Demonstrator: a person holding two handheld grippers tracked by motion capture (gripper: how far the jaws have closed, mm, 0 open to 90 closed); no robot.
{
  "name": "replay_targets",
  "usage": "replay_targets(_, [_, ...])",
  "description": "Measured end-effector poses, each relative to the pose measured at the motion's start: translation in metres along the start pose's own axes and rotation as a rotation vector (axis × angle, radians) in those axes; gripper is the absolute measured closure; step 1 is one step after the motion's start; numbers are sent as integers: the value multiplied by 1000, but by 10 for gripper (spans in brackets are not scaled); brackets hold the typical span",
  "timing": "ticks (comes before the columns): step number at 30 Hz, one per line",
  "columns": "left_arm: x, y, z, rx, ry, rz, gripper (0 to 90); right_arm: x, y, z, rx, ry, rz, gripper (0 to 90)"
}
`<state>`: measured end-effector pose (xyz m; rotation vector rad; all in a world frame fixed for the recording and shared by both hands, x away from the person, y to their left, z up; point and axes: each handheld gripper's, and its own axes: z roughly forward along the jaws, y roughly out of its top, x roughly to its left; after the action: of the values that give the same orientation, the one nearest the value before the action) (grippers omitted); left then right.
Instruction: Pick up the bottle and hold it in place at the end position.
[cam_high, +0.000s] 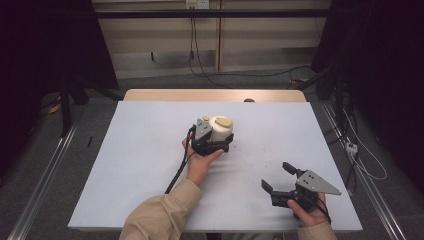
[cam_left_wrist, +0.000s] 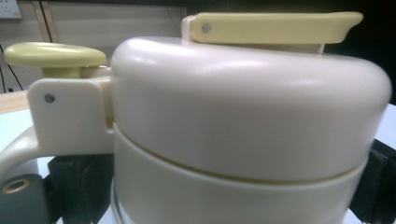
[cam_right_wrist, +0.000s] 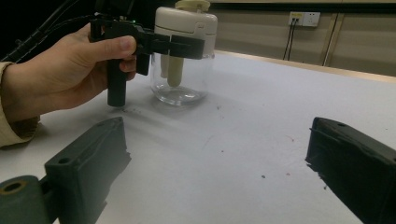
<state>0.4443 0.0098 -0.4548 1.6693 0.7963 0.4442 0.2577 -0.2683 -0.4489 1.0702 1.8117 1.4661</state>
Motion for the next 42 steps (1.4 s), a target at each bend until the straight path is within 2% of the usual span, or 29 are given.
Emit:
replay_targets(6, [0,-1,-2,13,-5,17,61,0,0,0,2,-3,-4,49])
replay_targets(16, [0,-4,-7,16,-13,-1,58,1,1,2,1,-4,-11,49])
replay_targets(20, [0,-5,-7,14,-13,-2,57,2,2,4,3,-3,-8,49])
replay_targets(22, [0,-5,-8,21,-11,14,57,2,2,4,3,-3,-9,49])
replay_targets(27, [1,-6,-9,24,-12,5,55,2,3,6,4,0,-11,49])
replay_targets(33, [0,-7,-11,29,-10,3,53,2,9,16,19,0,1,49])
replay_targets(36, [0,-8,-12,25,-11,0,53,4,15,22,18,1,-11,49])
replay_targets(42, [0,-8,-12,27,-8,3,53,3,22,38,49,-2,-8,47])
